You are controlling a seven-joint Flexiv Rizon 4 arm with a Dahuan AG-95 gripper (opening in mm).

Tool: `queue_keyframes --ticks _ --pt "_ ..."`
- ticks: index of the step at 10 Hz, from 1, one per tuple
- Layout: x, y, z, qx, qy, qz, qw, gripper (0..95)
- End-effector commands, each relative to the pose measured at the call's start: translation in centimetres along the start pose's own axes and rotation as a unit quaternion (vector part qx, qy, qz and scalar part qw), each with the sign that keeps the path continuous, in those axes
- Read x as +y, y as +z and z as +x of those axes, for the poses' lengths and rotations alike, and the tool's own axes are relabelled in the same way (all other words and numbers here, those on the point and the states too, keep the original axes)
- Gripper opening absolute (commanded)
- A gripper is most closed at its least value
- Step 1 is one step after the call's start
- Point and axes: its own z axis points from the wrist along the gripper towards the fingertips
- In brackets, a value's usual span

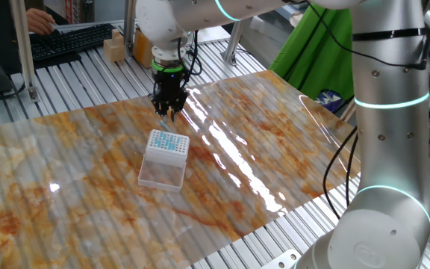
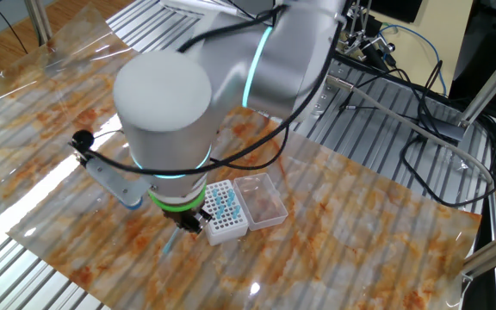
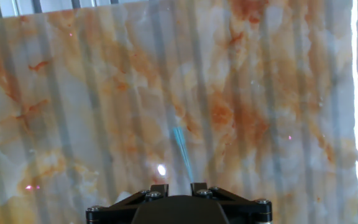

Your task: Insert a medium pipette tip into the holder for medium pipette tips

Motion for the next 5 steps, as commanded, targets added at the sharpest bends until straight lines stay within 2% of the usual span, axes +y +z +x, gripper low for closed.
queue_keyframes --ticks 1,5 --pt "-0.3 0.4 -0.5 0.009 -0.005 0.0 0.9999 19.0" --pt "-0.3 1.2 -1.5 0.014 -0.007 -0.005 0.9999 19.0"
